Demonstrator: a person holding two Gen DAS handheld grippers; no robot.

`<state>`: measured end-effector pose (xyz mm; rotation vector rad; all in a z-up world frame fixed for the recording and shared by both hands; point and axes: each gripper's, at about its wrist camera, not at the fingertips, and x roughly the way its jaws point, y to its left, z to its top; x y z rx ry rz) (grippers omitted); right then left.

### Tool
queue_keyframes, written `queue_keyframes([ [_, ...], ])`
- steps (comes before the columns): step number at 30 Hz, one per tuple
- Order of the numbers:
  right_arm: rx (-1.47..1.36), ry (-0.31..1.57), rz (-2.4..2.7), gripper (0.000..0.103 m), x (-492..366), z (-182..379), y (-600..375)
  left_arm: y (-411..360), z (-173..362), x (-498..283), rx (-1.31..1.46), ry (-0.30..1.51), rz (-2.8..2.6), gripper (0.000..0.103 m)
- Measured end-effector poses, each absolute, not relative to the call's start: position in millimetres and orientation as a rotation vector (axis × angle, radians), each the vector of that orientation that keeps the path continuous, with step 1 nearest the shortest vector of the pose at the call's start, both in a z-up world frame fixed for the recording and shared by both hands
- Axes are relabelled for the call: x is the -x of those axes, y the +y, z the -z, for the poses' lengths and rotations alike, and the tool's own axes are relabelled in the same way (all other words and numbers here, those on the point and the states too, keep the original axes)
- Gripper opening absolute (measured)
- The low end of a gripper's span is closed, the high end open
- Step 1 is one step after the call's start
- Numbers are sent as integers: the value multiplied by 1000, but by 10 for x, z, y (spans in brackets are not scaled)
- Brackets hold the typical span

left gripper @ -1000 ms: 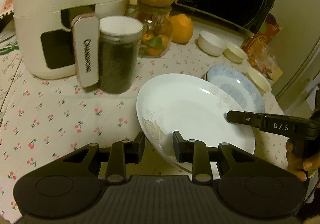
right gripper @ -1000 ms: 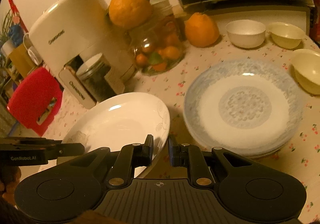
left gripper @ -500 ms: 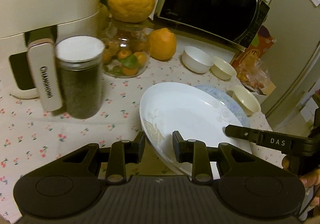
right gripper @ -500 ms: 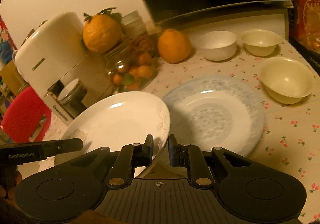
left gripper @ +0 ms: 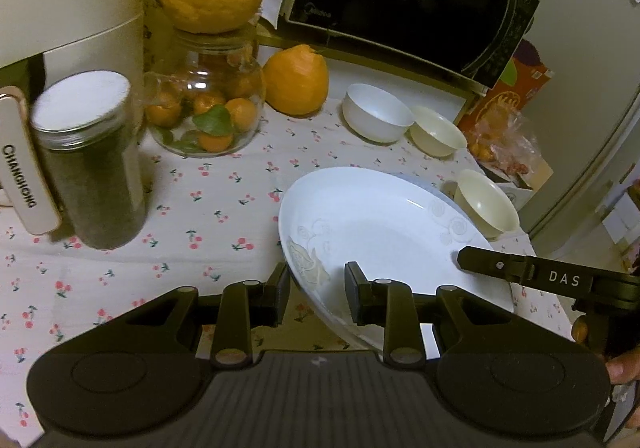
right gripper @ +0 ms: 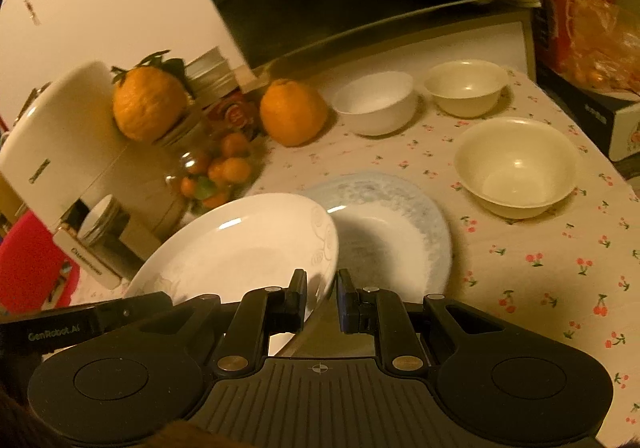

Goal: Organize plates and bowls
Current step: 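Lift the white plate with the left gripper toward the blue plate stack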

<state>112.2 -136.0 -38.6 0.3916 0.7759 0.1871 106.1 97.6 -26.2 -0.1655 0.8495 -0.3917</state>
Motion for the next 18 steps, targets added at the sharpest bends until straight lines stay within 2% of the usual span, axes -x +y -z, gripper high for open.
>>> queue_keyframes([
  [18, -409, 795, -117, 16, -1221, 488, -1597, 572, 382, -1177, 73, 863, 362, 27],
])
